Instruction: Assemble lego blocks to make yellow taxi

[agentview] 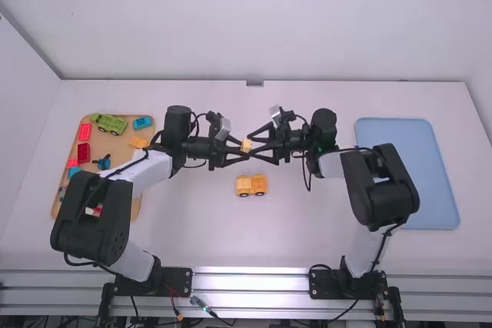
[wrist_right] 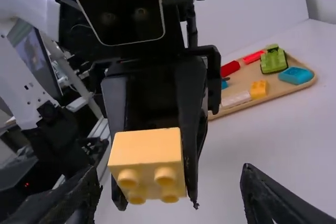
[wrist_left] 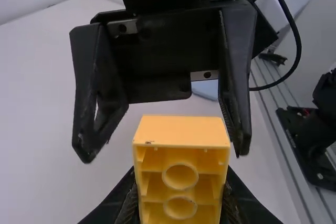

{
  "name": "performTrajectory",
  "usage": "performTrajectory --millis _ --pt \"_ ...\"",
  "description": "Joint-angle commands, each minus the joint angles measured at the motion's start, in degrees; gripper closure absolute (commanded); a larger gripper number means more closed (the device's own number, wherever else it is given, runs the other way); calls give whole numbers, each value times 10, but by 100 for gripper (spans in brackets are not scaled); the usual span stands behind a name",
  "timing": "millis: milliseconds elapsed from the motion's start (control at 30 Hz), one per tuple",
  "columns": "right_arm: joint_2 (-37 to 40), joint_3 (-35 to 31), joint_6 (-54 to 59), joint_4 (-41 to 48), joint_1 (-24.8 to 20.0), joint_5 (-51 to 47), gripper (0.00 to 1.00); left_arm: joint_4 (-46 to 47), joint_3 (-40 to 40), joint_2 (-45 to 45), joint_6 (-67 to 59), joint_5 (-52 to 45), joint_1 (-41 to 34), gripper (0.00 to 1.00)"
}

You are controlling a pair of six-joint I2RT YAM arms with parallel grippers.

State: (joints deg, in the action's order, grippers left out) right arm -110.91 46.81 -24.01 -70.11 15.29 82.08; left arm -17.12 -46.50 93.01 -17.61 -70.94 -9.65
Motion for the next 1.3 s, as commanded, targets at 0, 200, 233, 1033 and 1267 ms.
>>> performTrajectory --millis 0,200,233,1033,1267 --pt "-5 12 12 -2 8 4 34 0 8 5 14 -18 2 98" --pt "-5 16 15 -5 13 2 41 1 8 5 16 -17 2 98" --pt "-5 17 15 -4 13 2 44 2 8 5 16 -16 2 98" --pt "-5 20 11 -15 20 2 52 -8 12 5 -12 -17 2 98" --pt "-5 20 11 -15 20 2 68 -5 12 5 -11 -17 2 98"
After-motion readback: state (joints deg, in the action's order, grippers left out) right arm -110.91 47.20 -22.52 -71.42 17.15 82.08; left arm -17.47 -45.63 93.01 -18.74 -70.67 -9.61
